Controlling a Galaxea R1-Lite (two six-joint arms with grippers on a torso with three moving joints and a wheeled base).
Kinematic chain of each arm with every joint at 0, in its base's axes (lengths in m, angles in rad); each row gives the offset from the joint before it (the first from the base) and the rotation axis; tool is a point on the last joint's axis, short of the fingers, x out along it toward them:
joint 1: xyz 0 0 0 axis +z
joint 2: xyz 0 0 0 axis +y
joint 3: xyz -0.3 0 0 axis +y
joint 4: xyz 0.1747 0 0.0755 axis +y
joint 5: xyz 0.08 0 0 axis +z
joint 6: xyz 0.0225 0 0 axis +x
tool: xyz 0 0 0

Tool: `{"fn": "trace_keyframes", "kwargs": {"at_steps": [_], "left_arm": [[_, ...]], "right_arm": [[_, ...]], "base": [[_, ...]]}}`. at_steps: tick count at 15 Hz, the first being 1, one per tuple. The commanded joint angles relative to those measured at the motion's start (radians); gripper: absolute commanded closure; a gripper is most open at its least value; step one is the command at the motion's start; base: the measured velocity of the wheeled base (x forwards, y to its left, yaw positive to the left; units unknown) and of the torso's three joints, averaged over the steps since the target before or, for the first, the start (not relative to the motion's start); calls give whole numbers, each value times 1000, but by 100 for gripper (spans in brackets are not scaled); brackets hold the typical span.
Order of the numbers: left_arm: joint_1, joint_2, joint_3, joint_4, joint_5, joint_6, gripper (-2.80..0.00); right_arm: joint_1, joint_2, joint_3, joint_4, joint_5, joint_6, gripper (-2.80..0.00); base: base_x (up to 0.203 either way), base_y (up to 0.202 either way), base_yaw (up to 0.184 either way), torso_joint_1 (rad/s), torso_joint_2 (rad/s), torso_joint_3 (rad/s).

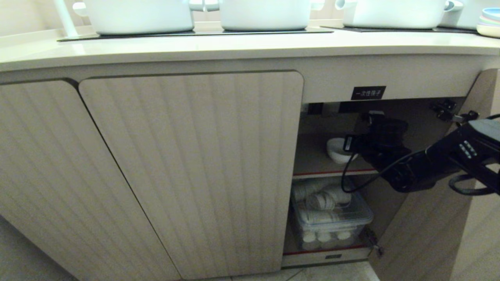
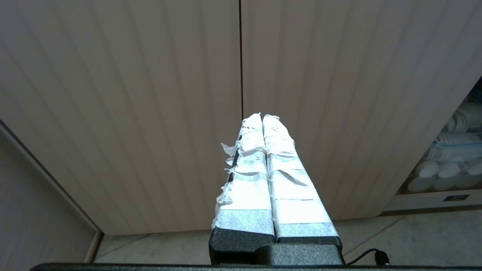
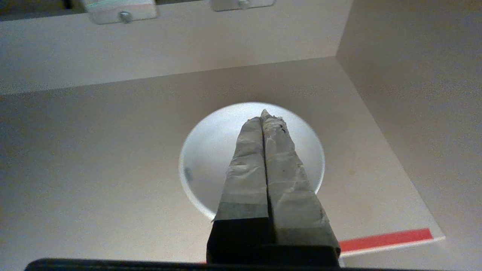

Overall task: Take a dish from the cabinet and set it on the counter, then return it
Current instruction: Close the cabinet door

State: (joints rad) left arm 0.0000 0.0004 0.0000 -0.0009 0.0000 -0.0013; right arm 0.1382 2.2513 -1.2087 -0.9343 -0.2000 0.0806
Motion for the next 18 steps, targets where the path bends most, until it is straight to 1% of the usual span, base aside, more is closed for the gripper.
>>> {"fn": "trace_keyframes", "kwargs": {"at_steps": [1, 5, 14, 18], "left_arm": [[0, 0, 0, -1, 0, 1, 0], [0, 0, 0, -1, 0, 0, 0], [0, 0, 0, -1, 0, 0, 0], [0, 0, 0, 0, 0, 0, 0]], "right_arm": [[10, -33, 26, -12, -1, 1, 0], [21, -90, 117, -23, -2, -2, 0], [26, -267, 410, -100, -3, -17, 0], [28, -346, 536, -112, -2, -23, 0]], "base": [[0, 0, 0, 0, 0, 0], [0, 0, 0, 0, 0, 0], [0, 0, 0, 0, 0, 0], [0, 0, 0, 0, 0, 0]]}}
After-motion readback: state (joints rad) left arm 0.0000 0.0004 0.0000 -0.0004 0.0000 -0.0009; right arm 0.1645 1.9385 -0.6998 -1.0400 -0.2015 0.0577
